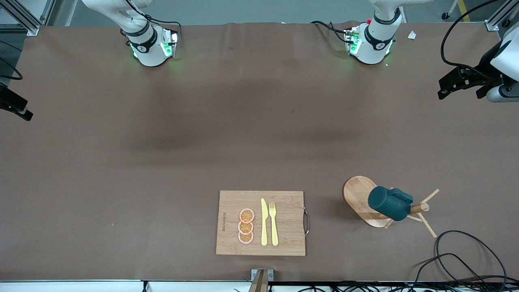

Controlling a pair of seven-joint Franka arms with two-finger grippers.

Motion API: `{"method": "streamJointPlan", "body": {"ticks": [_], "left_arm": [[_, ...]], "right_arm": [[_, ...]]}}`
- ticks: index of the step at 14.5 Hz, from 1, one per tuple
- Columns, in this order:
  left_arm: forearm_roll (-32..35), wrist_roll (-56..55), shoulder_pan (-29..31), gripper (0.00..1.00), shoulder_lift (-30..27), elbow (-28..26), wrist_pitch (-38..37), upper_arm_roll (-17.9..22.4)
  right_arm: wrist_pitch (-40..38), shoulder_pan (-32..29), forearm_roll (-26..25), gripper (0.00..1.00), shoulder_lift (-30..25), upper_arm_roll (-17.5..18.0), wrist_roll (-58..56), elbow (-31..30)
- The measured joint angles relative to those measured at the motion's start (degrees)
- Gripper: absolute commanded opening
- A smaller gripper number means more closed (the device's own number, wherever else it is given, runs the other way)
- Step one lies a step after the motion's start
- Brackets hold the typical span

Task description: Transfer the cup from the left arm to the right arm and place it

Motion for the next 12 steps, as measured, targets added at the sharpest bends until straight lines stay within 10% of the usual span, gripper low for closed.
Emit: {"method": "streamJointPlan", "body": {"ticks": [12], "left_arm": [[-2.5, -1.3, 0.6, 1.00, 3.3, 3.4, 1.3, 1.0]], "right_arm": [[0.0, 0.0, 0.0, 1.00, 0.0, 0.0, 0.0, -0.1]]}}
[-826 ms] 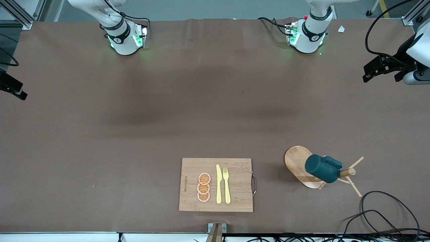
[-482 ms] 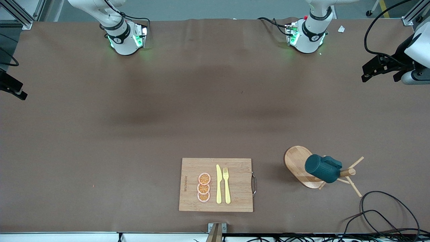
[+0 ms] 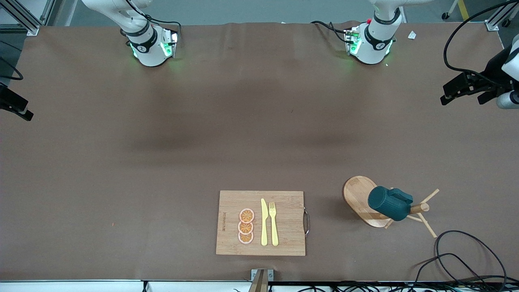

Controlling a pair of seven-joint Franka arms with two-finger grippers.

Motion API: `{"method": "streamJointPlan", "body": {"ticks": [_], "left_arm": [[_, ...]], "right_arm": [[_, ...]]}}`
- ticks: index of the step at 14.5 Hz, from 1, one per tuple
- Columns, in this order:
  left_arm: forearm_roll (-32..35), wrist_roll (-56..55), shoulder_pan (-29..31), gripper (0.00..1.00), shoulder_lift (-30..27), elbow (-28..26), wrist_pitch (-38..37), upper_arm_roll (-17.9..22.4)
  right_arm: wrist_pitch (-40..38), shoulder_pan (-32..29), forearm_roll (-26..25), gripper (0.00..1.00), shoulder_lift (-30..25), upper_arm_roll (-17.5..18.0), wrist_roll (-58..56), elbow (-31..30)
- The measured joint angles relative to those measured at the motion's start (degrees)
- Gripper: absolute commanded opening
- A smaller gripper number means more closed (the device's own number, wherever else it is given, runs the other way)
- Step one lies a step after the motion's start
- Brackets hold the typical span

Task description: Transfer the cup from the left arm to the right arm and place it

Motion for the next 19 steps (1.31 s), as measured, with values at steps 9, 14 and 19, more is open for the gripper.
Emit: {"method": "streamJointPlan", "body": {"ticks": [9, 14, 19], "left_arm": [[-7.6, -23.5, 0.5, 1.00, 7.5, -8.2, 20.0, -0.2], [-9.9, -40.3, 0.4, 1.00, 9.7, -15.1, 35.6, -0.5], [-12.3, -55.6, -0.2, 1.00, 14.9, -15.5, 44.4, -1.4]], "right_arm": [[0.2, 0.0, 0.0, 1.00, 0.0, 0.1, 0.0, 0.4], [0.6, 0.0, 0.0, 1.00, 0.0, 0.0, 0.0, 1.7], [0.4, 0.0, -0.2, 1.00, 0.0, -0.1, 0.0, 1.9]]}}
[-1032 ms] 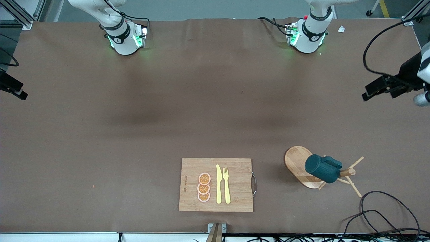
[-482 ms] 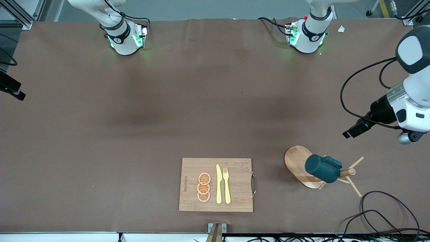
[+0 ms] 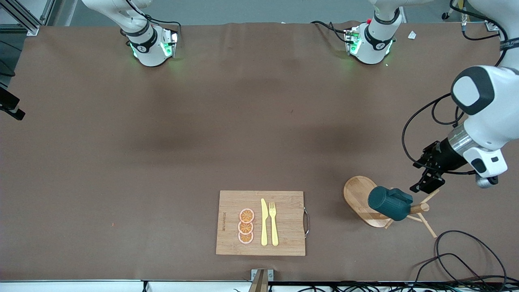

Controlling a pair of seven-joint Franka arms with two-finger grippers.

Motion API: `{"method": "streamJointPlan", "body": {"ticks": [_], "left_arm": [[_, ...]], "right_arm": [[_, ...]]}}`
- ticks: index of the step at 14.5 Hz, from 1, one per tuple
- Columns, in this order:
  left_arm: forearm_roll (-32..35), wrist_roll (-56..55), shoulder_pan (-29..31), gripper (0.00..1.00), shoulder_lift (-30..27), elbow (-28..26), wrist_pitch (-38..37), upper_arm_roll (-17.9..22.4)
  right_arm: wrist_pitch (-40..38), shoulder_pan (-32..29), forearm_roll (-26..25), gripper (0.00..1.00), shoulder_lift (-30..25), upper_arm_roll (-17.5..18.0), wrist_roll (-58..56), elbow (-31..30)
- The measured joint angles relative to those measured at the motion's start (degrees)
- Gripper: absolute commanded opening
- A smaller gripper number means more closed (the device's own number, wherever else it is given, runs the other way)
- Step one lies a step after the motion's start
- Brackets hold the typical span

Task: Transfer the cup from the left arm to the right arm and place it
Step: 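Reach the left gripper down to the teal mug on the stand, then close the left gripper on the teal mug's body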

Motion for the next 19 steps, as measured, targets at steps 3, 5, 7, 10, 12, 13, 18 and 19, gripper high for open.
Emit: {"method": "streamJointPlan", "body": {"ticks": [3, 5, 7, 10, 12, 13, 18, 19], "left_arm": [[-1.0, -2.6, -1.1, 1.00, 1.8, 0.5, 1.5, -0.5], [-2.3, -2.6, -1.1, 1.00, 2.9, 2.0, 1.6, -0.5], [-2.9, -2.6, -1.1, 1.00, 4.1, 4.2, 1.6, -0.5], [-2.9, -2.8, -1.1, 1.00, 5.6, 6.3, 1.6, -0.5], [-2.9, -2.9, -1.1, 1.00, 6.1, 6.7, 1.6, -0.5], [-2.9, -2.9, -1.1, 1.00, 6.4, 6.7, 1.6, -0.5], [-4.3, -3.0, -1.1, 1.00, 9.0, 7.3, 1.6, -0.5], [-5.8, -3.0, -1.1, 1.00, 9.2, 7.4, 1.6, -0.5]], "right_arm": [[0.0, 0.0, 0.0, 1.00, 0.0, 0.0, 0.0, 0.0], [0.0, 0.0, 0.0, 1.00, 0.0, 0.0, 0.0, 0.0], [0.0, 0.0, 0.0, 1.00, 0.0, 0.0, 0.0, 0.0], [-0.1, 0.0, 0.0, 1.00, 0.0, 0.0, 0.0, 0.0], [-0.1, 0.0, 0.0, 1.00, 0.0, 0.0, 0.0, 0.0], [-0.1, 0.0, 0.0, 1.00, 0.0, 0.0, 0.0, 0.0], [-0.1, 0.0, 0.0, 1.00, 0.0, 0.0, 0.0, 0.0], [-0.1, 0.0, 0.0, 1.00, 0.0, 0.0, 0.0, 0.0]]}}
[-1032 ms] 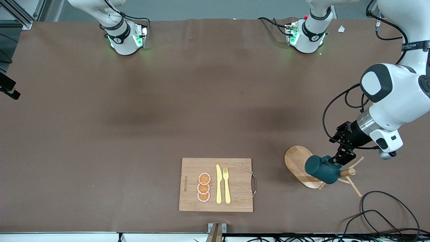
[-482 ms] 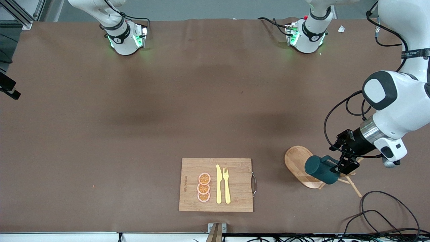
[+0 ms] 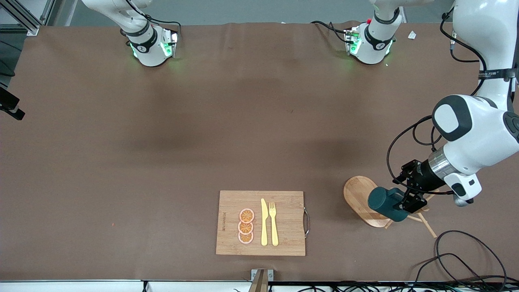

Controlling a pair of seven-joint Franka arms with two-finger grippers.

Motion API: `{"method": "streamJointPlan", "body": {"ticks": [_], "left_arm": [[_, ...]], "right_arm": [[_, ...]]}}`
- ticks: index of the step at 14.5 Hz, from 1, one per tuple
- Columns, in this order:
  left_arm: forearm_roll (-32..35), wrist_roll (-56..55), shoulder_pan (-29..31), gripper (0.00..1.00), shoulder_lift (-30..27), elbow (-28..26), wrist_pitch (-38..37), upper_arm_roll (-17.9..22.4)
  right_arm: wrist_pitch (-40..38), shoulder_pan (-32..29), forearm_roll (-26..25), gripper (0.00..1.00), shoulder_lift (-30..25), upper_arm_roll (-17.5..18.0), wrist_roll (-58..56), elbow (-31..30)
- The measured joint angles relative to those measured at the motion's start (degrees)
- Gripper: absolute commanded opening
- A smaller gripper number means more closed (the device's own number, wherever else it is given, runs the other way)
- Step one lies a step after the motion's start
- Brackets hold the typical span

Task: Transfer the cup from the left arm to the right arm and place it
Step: 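Close the left gripper on the teal mug's body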

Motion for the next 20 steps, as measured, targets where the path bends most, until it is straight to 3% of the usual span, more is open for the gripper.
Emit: {"method": "streamJointPlan", "body": {"ticks": [13, 18, 20], "left_arm": [[-3.9, 0.0, 0.0, 1.00, 3.6, 2.6, 1.1, -0.3], [-4.9, 0.0, 0.0, 0.96, 3.8, 2.6, 2.4, -1.1], [-4.9, 0.0, 0.0, 0.86, 3.8, 2.6, 2.4, -1.1]], "right_arm": [[0.0, 0.0, 0.0, 1.00, 0.0, 0.0, 0.0, 0.0], [0.0, 0.0, 0.0, 1.00, 0.0, 0.0, 0.0, 0.0], [0.0, 0.0, 0.0, 1.00, 0.0, 0.0, 0.0, 0.0]]}}
